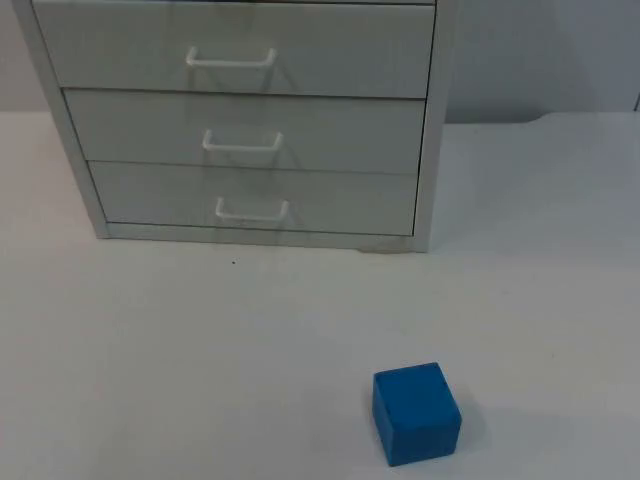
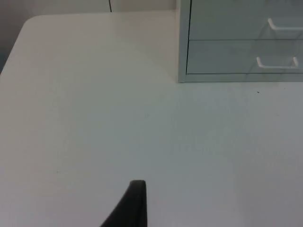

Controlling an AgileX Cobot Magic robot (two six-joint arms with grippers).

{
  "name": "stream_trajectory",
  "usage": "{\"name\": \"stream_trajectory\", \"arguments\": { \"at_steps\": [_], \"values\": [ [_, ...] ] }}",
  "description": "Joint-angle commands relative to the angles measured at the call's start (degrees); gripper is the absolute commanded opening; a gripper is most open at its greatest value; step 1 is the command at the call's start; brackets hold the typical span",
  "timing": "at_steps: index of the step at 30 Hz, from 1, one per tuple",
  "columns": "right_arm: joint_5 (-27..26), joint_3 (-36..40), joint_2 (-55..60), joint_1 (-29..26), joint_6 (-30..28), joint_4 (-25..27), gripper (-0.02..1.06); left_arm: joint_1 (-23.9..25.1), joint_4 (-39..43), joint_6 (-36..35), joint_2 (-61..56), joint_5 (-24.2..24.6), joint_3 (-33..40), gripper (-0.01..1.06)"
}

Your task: Open the drawer with the left hand, place the block into the drawer with the right hand, then close the drawer with the left hand.

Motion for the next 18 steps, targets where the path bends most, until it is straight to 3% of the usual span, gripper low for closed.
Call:
{"name": "stream_trajectory", "arguments": {
  "at_steps": [1,9,18],
  "values": [
    [-1.0,-0.6,1.1,0.1,0.1,0.1,1.05,-0.2,0.2,-0.2,-0.2,-0.5,0.3,1.05],
    [-6.7,-7.2,15.4,0.1,0.1,-0.4,1.05,-0.2,-0.6,-1.3,6.0,-3.4,-1.9,1.05],
    [-14.8,-8.9,30.8,0.1,0.1,-0.4,1.05,-0.2,-0.7,-2.4,18.5,-7.8,-2.0,1.05]
  ]
}}
